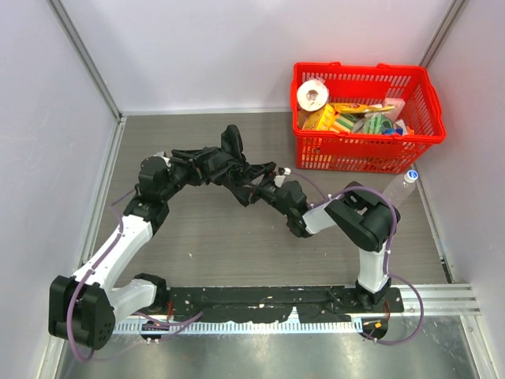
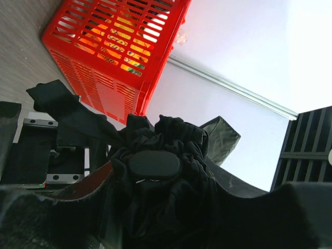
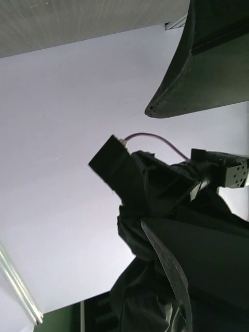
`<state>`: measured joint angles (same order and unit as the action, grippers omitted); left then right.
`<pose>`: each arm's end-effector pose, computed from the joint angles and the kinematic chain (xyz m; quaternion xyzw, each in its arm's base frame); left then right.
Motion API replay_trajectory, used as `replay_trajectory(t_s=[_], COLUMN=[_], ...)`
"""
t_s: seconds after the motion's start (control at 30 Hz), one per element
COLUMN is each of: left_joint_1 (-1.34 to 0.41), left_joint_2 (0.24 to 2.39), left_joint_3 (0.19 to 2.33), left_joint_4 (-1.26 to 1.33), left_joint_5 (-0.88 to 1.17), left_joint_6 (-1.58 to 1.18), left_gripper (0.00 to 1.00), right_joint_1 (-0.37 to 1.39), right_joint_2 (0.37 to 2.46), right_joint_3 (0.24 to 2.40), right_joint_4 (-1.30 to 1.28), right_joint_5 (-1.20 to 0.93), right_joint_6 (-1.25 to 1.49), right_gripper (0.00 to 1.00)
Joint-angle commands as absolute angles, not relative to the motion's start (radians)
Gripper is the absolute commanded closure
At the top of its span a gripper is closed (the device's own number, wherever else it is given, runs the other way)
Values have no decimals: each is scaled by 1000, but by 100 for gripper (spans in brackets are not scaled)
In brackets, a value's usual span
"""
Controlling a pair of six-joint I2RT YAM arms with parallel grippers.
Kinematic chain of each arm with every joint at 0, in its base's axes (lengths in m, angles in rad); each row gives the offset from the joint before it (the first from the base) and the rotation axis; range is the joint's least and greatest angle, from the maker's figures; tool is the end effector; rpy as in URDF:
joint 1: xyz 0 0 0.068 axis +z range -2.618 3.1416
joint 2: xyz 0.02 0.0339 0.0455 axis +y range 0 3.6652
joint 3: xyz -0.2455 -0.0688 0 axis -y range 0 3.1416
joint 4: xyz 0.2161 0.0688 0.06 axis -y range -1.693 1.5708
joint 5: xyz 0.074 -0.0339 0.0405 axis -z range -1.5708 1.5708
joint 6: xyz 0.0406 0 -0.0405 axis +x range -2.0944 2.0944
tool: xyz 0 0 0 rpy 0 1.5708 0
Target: Put away the umbrella
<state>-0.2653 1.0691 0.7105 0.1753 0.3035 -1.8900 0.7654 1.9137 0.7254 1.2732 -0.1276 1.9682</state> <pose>0.2248 -0.0736 0.2885 -0.4852 0.5929 -0.6118 0.1968 0.2508 0.2481 0.1763 0.3432 0.5832 0.7285 0.1067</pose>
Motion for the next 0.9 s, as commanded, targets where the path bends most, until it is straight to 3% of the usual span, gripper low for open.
replay_trajectory(t_s=[0.0, 0.23, 0.37, 0.6, 0.63, 0.7, 0.87], left_joint_1=[-261, -261, -259, -261, -261, -259, -249], left_joint_2=[1040, 1039, 1037, 1020, 1019, 1025, 1054], left_joint_3=[709, 733, 745, 770, 779, 799, 886], left_joint_4=[250, 250, 215, 88, 66, 40, -102], left_joint_5=[344, 357, 380, 408, 411, 394, 357], left_joint_6=[-1971, -2008, -2017, -1996, -1990, -1970, -1872], left_gripper=[100, 100, 100, 100, 100, 100, 100], right_joint_1=[802, 815, 805, 787, 785, 788, 785], right_joint_2=[1891, 1937, 1950, 1928, 1931, 1927, 1815], right_joint_3=[756, 824, 847, 868, 868, 838, 695], right_joint_4=[1399, 1428, 1425, 1339, 1336, 1353, 1255], right_joint_5=[50, 83, 74, 71, 58, 55, 31], right_joint_6=[2037, 2071, 2071, 1971, 1968, 1971, 1959], right_gripper=[19, 19, 26, 66, 83, 99, 99])
